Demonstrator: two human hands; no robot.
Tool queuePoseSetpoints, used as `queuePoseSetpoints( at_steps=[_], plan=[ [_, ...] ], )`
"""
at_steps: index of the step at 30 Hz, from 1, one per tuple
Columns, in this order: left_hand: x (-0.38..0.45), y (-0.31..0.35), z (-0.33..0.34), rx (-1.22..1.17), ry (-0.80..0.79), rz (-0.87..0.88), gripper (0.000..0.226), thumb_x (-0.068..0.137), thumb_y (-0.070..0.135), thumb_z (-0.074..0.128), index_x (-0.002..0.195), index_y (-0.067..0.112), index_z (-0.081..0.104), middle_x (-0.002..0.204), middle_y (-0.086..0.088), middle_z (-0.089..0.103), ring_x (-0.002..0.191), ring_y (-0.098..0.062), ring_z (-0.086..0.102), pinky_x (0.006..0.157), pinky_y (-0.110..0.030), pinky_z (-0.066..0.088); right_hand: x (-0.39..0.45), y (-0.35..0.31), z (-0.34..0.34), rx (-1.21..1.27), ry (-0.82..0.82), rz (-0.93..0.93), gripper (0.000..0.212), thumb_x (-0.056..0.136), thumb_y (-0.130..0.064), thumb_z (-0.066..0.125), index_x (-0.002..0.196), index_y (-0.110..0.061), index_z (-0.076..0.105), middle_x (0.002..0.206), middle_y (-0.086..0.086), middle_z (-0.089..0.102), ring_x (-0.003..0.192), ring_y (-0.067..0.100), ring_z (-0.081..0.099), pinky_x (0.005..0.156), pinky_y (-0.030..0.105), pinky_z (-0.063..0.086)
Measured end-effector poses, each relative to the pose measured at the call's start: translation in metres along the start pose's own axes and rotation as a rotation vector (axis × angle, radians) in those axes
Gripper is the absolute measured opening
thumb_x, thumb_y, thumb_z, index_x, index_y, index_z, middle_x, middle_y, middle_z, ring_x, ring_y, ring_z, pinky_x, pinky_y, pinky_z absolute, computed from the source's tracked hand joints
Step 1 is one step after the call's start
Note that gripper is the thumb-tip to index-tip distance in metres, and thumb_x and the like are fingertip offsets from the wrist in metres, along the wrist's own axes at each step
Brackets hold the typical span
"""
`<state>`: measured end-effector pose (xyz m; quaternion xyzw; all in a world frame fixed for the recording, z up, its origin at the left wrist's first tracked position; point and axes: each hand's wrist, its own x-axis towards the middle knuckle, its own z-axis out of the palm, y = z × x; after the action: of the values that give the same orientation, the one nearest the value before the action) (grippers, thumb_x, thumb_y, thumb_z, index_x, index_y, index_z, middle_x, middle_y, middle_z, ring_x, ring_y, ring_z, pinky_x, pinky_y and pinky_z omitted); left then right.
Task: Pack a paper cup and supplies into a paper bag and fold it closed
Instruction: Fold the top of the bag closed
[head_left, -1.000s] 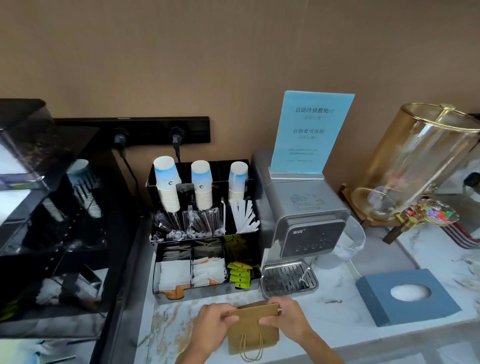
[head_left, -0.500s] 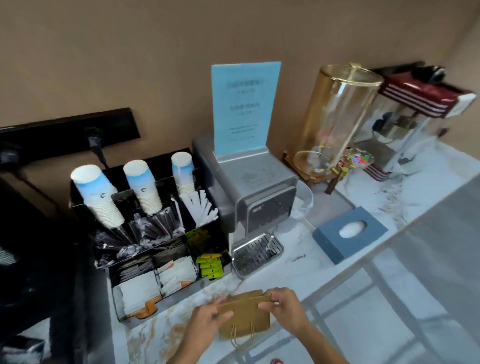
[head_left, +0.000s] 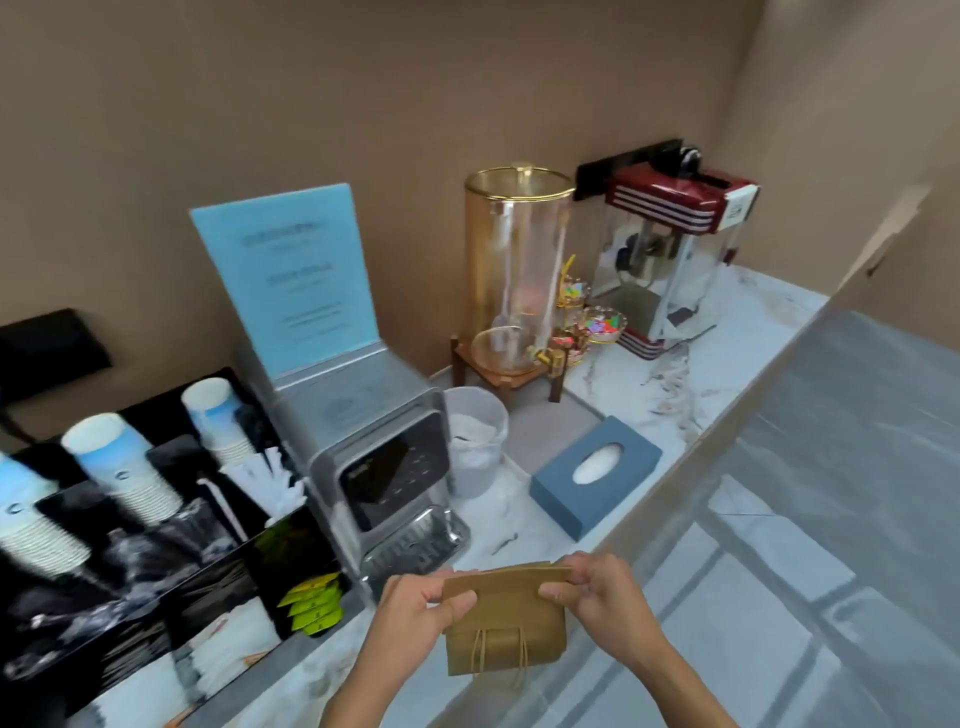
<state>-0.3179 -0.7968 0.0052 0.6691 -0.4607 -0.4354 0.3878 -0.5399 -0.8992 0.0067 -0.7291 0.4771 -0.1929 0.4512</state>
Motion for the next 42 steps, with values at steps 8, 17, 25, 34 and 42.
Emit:
queuePoseSetpoints(
  at_steps=[8, 17, 25, 34, 42],
  plan=[
    [0.067, 0.070, 0.097, 0.050, 0.011, 0.042, 0.012, 0.085, 0.029, 0.071, 0.080, 0.030, 0.082, 0.095, 0.006, 0.079, 0.099, -0.007, 0.070, 0.093, -0.034, 0.054, 0.023, 0.046, -0.124, 0.031, 0.051, -0.070, 0.018, 0.083, -0.019, 0.073, 0.078, -0.001, 0.072, 0.075, 0.017, 0.072, 0.067, 0.022, 0.067, 0.070, 0.038, 0.053],
    [0.142, 0.141, 0.161, 0.051, -0.035, 0.071, 0.013, 0.088, 0.014, 0.071, 0.081, 0.016, 0.081, 0.078, 0.003, 0.079, 0.070, -0.002, 0.069, 0.072, -0.017, 0.053, 0.063, 0.080, -0.223, 0.087, 0.123, -0.063, 0.004, 0.082, -0.013, 0.075, 0.081, -0.012, 0.078, 0.073, -0.003, 0.078, 0.072, 0.012, 0.073, 0.070, 0.034, 0.058],
    [0.254, 0.182, 0.211, 0.014, -0.102, 0.037, 0.022, 0.088, 0.015, 0.070, 0.071, 0.023, 0.081, 0.080, 0.012, 0.079, 0.077, 0.005, 0.066, 0.072, -0.012, 0.049, 0.148, 0.120, -0.303, 0.001, 0.161, -0.052, 0.015, 0.082, -0.024, 0.074, 0.081, -0.009, 0.075, 0.076, 0.007, 0.077, 0.075, 0.021, 0.071, 0.072, 0.041, 0.056],
    [0.422, 0.233, 0.257, 0.017, -0.060, 0.089, 0.050, 0.075, 0.044, 0.077, 0.057, 0.000, 0.062, 0.054, 0.003, 0.053, 0.053, -0.009, 0.045, 0.056, -0.026, 0.035, 0.271, 0.143, -0.415, -0.022, 0.168, -0.057, 0.015, 0.083, -0.025, 0.074, 0.075, -0.012, 0.074, 0.073, 0.004, 0.076, 0.074, 0.019, 0.071, 0.072, 0.040, 0.057],
    [0.532, 0.285, 0.309, 0.076, -0.142, 0.095, 0.029, 0.085, 0.025, 0.074, 0.056, 0.024, 0.073, 0.056, 0.010, 0.071, 0.054, 0.003, 0.062, 0.052, -0.015, 0.046, 0.349, 0.182, -0.495, 0.011, 0.216, -0.017, 0.012, 0.083, -0.028, 0.073, 0.075, -0.018, 0.074, 0.072, 0.001, 0.076, 0.074, 0.019, 0.072, 0.073, 0.048, 0.057]
  ],
)
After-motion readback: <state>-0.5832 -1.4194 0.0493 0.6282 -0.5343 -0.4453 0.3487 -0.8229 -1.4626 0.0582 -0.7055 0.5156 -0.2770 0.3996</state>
